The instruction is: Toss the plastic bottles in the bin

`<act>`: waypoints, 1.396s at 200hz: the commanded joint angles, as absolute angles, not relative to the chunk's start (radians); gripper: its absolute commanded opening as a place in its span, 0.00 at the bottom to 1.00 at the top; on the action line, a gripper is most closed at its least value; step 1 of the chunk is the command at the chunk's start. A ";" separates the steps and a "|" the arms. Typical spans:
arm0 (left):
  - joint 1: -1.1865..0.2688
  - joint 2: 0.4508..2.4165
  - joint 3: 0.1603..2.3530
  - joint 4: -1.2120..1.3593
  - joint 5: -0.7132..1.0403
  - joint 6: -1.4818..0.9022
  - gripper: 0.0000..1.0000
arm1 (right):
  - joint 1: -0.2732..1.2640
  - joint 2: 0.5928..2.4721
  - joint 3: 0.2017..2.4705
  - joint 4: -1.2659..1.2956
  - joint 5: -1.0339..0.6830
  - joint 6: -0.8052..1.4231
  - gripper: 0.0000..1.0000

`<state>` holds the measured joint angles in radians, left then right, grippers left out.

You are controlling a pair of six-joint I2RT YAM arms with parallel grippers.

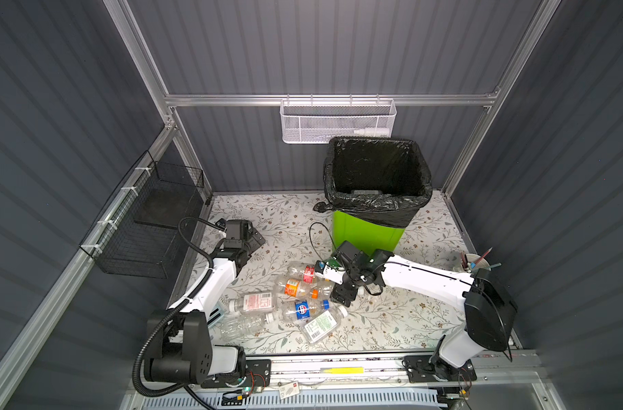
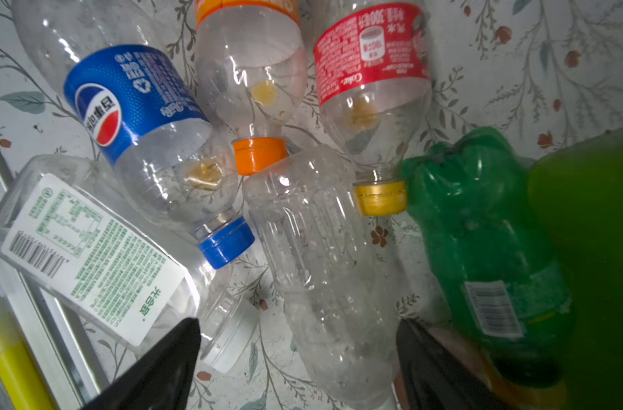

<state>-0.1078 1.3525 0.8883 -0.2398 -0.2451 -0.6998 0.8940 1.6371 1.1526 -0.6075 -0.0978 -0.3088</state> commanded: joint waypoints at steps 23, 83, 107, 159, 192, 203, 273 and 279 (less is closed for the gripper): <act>-0.098 1.335 0.873 -0.249 -0.237 -0.683 1.00 | 0.905 1.701 1.165 -0.622 -0.051 -0.347 0.88; -0.098 1.334 0.867 -0.249 -0.239 -0.683 1.00 | 0.914 1.786 1.202 -0.641 -0.012 -0.392 0.87; -0.098 1.331 0.866 -0.250 -0.242 -0.681 1.00 | 0.913 1.806 1.213 -0.645 0.000 -0.399 0.84; -0.098 1.330 0.865 -0.251 -0.243 -0.680 1.00 | 0.914 1.809 1.224 -0.644 0.012 -0.405 0.69; -0.098 1.325 0.863 -0.253 -0.245 -0.678 1.00 | 0.912 1.776 1.225 -0.642 0.008 -0.405 0.61; -0.098 1.325 0.863 -0.253 -0.245 -0.678 1.00 | 0.912 1.761 1.225 -0.641 0.008 -0.403 0.60; -0.098 1.315 0.869 -0.249 -0.226 -0.639 1.00 | 0.894 1.531 1.275 -0.646 0.065 -0.383 0.57; -0.098 1.313 0.869 -0.247 -0.221 -0.634 1.00 | 0.892 1.496 1.287 -0.635 0.078 -0.385 0.57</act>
<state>-0.1078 1.3384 0.8757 -0.2409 -0.2405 -0.6655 0.9016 1.6131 1.2209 -0.6384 0.0315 -0.4000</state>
